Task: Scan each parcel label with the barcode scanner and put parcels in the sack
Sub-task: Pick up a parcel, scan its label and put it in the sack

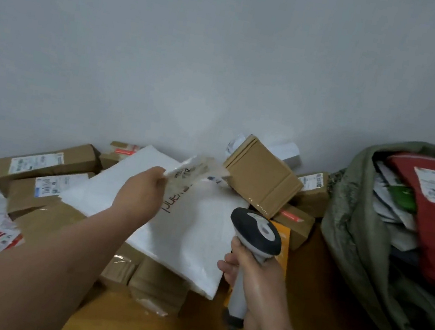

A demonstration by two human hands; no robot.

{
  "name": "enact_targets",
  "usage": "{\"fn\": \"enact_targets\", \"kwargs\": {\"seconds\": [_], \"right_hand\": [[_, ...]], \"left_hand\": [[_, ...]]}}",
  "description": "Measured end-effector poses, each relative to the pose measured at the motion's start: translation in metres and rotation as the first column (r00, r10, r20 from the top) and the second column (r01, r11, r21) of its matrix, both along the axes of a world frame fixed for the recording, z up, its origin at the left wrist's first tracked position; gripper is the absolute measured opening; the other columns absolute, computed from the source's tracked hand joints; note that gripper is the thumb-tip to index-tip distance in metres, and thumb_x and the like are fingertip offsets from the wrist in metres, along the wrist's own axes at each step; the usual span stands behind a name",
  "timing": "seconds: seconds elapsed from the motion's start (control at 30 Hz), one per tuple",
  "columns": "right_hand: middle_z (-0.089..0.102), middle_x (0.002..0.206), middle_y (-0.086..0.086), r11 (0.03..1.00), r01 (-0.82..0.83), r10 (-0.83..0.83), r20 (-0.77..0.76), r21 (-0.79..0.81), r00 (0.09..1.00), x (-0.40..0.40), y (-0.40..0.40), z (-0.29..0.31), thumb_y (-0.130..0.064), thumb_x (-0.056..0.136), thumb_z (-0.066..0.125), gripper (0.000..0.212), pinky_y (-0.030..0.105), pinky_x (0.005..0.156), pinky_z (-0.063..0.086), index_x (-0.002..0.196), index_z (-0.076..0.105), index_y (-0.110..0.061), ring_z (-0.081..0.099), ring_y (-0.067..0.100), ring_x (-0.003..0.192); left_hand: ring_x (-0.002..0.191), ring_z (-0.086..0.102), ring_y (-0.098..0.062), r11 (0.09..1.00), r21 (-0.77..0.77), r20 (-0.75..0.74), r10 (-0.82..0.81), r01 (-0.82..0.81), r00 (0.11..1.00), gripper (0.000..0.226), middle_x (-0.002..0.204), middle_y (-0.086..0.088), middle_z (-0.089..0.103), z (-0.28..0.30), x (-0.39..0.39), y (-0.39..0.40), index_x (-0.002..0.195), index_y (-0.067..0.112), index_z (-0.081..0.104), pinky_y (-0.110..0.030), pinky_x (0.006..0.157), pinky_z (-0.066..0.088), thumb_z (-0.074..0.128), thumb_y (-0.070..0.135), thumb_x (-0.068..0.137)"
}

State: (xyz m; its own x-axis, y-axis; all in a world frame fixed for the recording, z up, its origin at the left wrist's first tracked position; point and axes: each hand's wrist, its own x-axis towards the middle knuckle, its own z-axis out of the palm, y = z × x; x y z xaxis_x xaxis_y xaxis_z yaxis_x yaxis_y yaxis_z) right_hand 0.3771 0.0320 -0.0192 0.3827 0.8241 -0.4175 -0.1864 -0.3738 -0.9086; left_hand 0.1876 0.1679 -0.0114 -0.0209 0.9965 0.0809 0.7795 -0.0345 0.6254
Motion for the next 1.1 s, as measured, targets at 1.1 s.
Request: {"fn": "enact_targets", "kwargs": {"seconds": [1.1], "right_hand": [[0.076,0.081,-0.001,0.906,-0.156,0.157,0.031,0.393,0.987,-0.157,-0.166,0.08,-0.04,0.059,0.08,0.043,0.037,0.074,0.056,0.097,0.075,-0.02,0.069,0.026,0.089]], "left_hand": [[0.092,0.073,-0.029,0.966,-0.254,0.967,0.253,0.051,0.032,0.031,0.111,-0.011,0.073,0.067,-0.156,-0.231,0.12,0.015,0.059,-0.042,0.068,0.059,0.053,-0.004,0.096]]}}
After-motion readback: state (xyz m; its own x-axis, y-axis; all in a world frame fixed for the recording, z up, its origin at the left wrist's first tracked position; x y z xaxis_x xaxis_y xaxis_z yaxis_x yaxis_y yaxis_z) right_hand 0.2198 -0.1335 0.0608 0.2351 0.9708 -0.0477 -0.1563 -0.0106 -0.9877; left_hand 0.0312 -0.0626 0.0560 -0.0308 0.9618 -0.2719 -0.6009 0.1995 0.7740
